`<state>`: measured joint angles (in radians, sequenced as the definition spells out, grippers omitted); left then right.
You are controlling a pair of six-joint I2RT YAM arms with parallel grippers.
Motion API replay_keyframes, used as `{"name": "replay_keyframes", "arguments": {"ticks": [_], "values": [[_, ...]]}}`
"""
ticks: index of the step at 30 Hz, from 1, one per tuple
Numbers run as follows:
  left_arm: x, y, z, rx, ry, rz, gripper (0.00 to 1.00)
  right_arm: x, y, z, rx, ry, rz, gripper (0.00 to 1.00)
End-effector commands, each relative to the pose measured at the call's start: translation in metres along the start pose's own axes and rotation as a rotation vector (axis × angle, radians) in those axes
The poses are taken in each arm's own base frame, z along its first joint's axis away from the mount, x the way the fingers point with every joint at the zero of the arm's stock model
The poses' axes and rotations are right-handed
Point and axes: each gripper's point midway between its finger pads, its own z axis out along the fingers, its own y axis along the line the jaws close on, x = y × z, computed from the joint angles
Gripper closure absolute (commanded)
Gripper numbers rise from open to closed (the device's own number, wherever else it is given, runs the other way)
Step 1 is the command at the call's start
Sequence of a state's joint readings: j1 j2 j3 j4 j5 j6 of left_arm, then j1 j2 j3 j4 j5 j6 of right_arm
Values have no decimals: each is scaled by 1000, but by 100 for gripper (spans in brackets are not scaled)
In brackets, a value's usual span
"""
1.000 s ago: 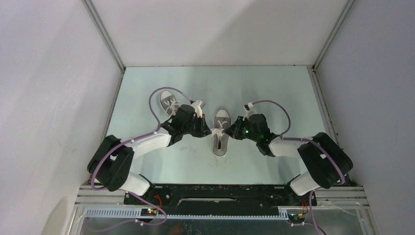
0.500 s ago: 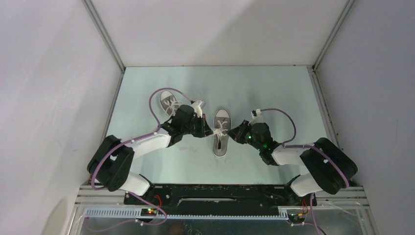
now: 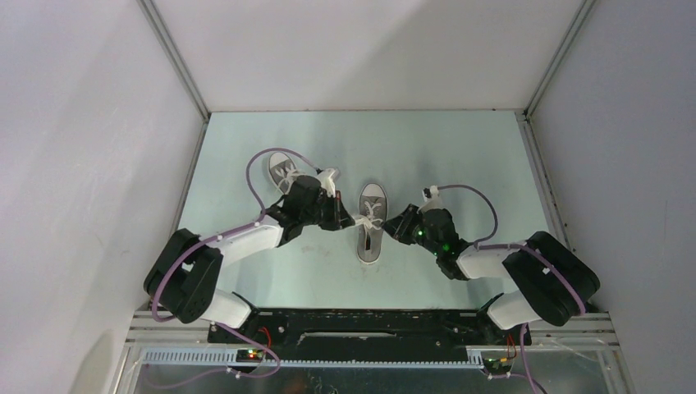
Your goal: Tie the shoes
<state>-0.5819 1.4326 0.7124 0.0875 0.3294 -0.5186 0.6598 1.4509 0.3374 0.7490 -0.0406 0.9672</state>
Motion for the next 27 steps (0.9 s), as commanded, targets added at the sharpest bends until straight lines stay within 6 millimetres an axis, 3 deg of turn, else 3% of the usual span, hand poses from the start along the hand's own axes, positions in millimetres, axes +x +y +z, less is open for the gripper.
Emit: {"name": "replay_keyframes", "arguments": {"ticks": [1,9,13,16,22,27], "values": [[-21,-20,-4,77,-36,55,100,-7,13,-4,-37,3,-109,76],[-25,-24,-5,88,-35,70,100,-29,19,-25,-44,106,-402,57],[-26,-23,-3,84,-29,73,100,-39,31,-24,-70,215,-577,57],[-26,-23,-3,83,-26,74,100,-33,27,-20,-48,349,-654,60],[-26,-23,-3,77,-19,76,100,-36,30,-6,-61,417,-764,68],[-25,-23,-2,80,-8,77,100,-21,36,6,-83,493,-832,69]]}}
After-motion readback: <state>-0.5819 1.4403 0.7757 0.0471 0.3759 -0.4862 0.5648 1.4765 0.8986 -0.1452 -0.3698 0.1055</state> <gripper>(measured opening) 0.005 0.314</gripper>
